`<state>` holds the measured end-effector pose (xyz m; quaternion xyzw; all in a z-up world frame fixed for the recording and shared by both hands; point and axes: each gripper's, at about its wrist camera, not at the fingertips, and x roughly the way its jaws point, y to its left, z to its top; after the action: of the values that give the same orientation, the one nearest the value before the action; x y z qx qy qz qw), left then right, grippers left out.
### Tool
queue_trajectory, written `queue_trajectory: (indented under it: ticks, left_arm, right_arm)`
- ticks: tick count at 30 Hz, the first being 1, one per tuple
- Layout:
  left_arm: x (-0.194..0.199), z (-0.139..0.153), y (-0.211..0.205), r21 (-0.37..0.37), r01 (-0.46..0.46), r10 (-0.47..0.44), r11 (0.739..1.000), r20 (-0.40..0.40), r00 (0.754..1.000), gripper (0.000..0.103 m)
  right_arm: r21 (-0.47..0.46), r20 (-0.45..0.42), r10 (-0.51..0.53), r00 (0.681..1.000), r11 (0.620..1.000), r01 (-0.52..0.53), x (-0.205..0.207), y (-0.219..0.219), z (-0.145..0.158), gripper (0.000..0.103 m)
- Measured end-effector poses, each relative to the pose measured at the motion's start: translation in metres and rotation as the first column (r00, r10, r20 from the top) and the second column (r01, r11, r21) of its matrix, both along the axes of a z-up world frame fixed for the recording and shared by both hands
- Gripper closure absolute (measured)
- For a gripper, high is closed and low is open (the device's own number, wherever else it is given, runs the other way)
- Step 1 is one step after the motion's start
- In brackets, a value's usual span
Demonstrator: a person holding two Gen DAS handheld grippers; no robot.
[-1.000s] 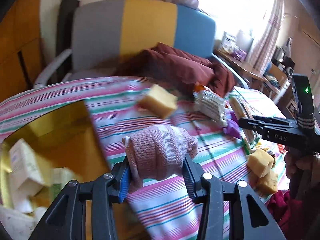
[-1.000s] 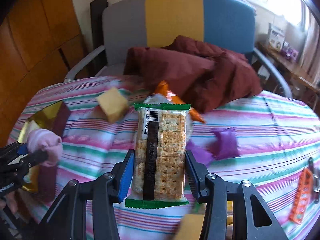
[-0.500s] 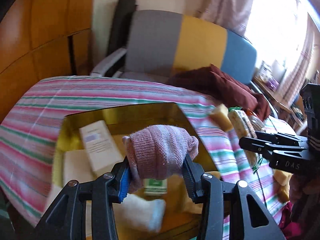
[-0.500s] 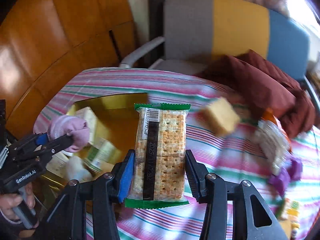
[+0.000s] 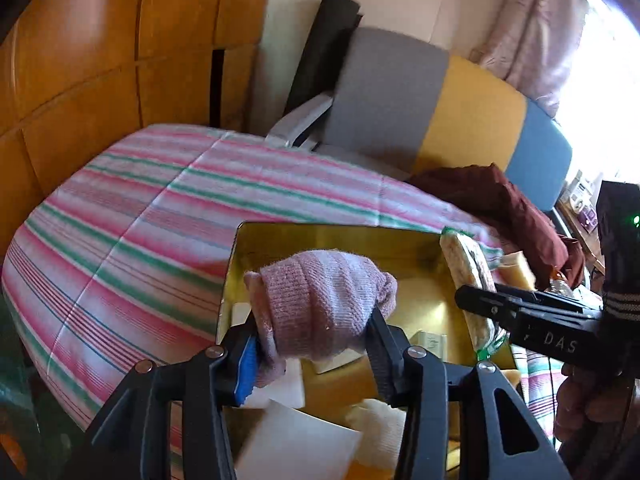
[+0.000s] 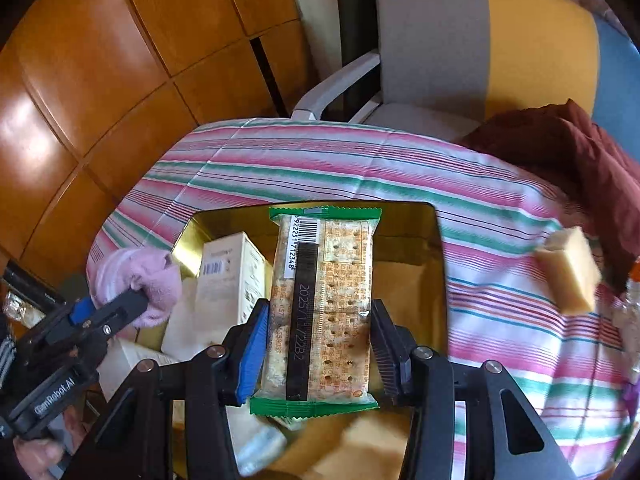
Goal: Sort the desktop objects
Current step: 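Carry the cracker packet and pink sock over the gold tray and open both tools, then return to the pile and grasp a yellow sock with the right tool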
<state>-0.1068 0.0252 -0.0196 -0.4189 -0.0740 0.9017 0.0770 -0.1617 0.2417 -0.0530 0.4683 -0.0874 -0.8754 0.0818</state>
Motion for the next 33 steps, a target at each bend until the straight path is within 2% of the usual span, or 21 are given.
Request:
queue_trajectory:
  ticks: [2, 4, 5, 13, 17, 21, 26, 33]
  left_arm:
    - [-0.005, -0.005, -0.006, 0.004, -0.008, 0.008, 1.000, 0.024, 1.000, 0.055]
    - [-0.008, -0.011, -0.006, 0.015, -0.006, 0.006, 1.000, 0.050, 0.999, 0.053]
    - [-0.006, -0.013, -0.006, 0.019, -0.007, 0.006, 1.000, 0.055, 0.998, 0.053]
    - [-0.006, -0.023, -0.004, 0.044, -0.020, 0.016, 0.999, 0.074, 0.997, 0.047]
    - [-0.002, -0.023, 0.000, 0.010, -0.012, 0.012, 1.000, 0.058, 0.998, 0.043]
    - [-0.006, -0.029, 0.001, 0.002, 0.008, -0.008, 1.000, 0.088, 0.996, 0.037]
    - [0.006, -0.011, 0.013, -0.016, 0.040, -0.039, 0.999, 0.018, 0.999, 0.022]
    - [0.021, 0.008, 0.034, -0.041, 0.098, -0.100, 0.994, -0.054, 0.994, 0.018]
  right_arm:
    - [-0.025, 0.012, 0.001, 1.000, 1.000, -0.001, -0.009, -0.005, -0.004, 0.049]
    - [-0.043, 0.020, -0.004, 1.000, 0.999, 0.005, -0.013, -0.008, -0.006, 0.036]
    - [-0.062, 0.023, -0.005, 1.000, 0.998, 0.006, -0.013, -0.008, -0.007, 0.034]
    - [-0.077, -0.008, -0.018, 1.000, 0.997, 0.017, 0.007, 0.000, 0.003, 0.034]
    - [-0.072, -0.026, -0.039, 0.999, 0.997, 0.037, 0.028, 0.011, 0.008, 0.034]
    - [-0.040, -0.028, -0.070, 0.997, 0.997, 0.069, 0.051, 0.022, 0.010, 0.034]
    - [-0.024, -0.011, -0.144, 0.989, 0.989, 0.144, 0.082, 0.050, 0.013, 0.033]
    - [-0.008, 0.035, -0.294, 0.955, 0.956, 0.295, 0.132, 0.118, 0.018, 0.032]
